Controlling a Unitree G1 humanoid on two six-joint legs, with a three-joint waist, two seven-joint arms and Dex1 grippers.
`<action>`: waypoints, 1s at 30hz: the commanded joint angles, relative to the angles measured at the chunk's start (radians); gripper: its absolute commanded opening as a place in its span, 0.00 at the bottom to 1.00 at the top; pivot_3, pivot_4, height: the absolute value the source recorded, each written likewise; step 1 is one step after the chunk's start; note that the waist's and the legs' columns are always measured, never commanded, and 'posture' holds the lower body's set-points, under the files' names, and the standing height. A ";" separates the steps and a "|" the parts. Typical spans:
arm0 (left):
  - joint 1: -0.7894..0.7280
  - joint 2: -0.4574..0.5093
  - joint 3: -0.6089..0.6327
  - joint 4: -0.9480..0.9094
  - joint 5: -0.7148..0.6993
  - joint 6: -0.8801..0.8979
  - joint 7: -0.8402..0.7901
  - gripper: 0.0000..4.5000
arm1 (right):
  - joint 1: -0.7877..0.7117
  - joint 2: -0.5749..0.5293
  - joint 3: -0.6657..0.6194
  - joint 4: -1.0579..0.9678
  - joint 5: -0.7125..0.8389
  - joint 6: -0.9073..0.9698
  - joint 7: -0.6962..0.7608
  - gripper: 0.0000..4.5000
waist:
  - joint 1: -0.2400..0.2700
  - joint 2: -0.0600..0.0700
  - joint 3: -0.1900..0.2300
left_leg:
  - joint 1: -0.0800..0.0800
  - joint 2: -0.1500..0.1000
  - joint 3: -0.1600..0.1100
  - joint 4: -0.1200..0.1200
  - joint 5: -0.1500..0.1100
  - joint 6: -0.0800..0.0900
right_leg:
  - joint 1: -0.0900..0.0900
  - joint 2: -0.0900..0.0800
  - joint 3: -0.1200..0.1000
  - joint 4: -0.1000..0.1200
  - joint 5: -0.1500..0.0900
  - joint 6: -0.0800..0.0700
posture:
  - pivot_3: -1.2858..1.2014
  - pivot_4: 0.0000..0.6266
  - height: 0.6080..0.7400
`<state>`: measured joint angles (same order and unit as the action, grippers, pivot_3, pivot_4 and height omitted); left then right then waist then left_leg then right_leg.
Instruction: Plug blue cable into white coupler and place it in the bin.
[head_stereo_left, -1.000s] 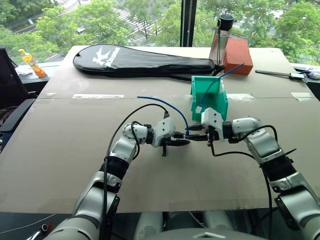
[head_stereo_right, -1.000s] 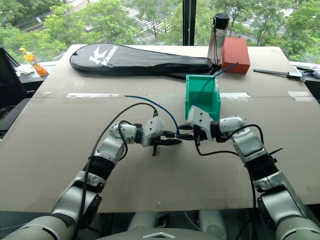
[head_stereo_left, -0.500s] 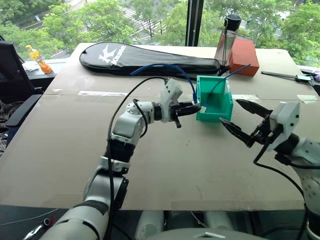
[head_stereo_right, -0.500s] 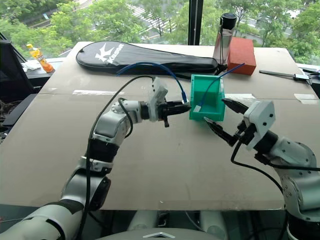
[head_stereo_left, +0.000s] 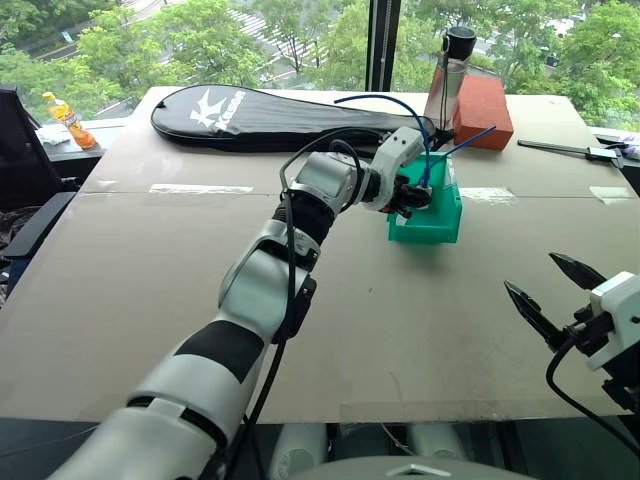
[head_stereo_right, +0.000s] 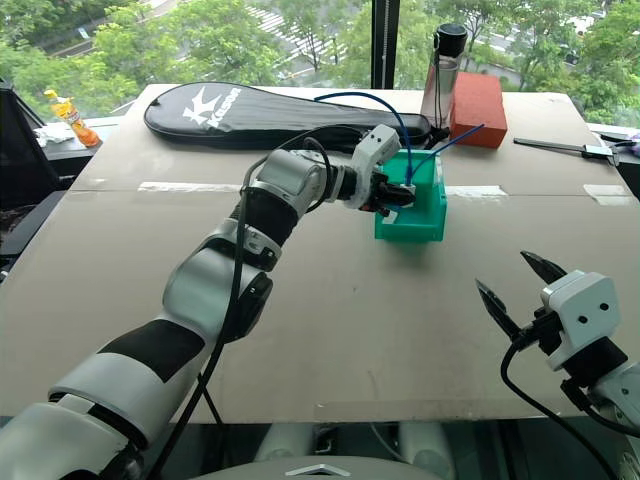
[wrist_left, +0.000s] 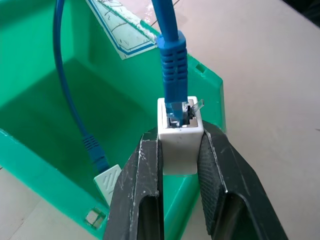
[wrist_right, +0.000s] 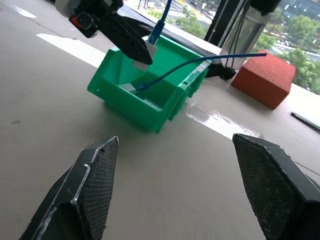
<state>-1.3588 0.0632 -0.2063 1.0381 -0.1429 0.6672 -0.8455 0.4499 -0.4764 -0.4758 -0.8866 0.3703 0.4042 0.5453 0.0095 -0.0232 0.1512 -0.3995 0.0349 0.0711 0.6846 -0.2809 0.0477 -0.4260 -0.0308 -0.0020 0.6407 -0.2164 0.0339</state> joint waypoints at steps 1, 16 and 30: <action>-0.053 -0.018 0.009 0.074 0.046 -0.091 0.016 0.40 | 0.007 0.005 -0.024 -0.042 0.013 -0.028 -0.016 0.80 | 0.002 0.000 0.000 | 0.000 0.000 0.000 0.000 0.000 0.000 | 0.000 0.000 0.000 0.000 0.000 -0.001 | 0.52 0.24 1.00; 0.088 0.126 0.109 -0.443 -0.087 0.194 -0.132 0.98 | -0.158 -0.162 -0.059 0.096 0.175 0.042 0.064 0.80 | 0.000 0.000 0.000 | -0.001 0.002 0.000 0.000 0.000 0.000 | -0.001 0.000 0.000 0.001 0.002 -0.001 | 0.52 0.24 1.00; 0.866 0.345 0.367 -1.260 -0.308 0.025 -0.092 0.98 | -0.193 -0.261 -0.074 0.240 0.193 0.034 0.178 0.80 | 0.005 0.002 -0.001 | 0.003 0.003 0.001 0.000 0.000 -0.001 | 0.000 -0.002 0.004 0.003 0.003 0.001 | 0.52 0.24 1.00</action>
<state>-0.4883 0.4103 0.1582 -0.1737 -0.4514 0.7360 -0.9301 0.2610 -0.7287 -0.5174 -0.6396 0.5574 0.4535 0.7079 0.0146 -0.0209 0.1504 -0.3950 0.0373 0.0715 0.6846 -0.2807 0.0472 -0.4243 -0.0330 0.0010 0.6430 -0.2142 0.0332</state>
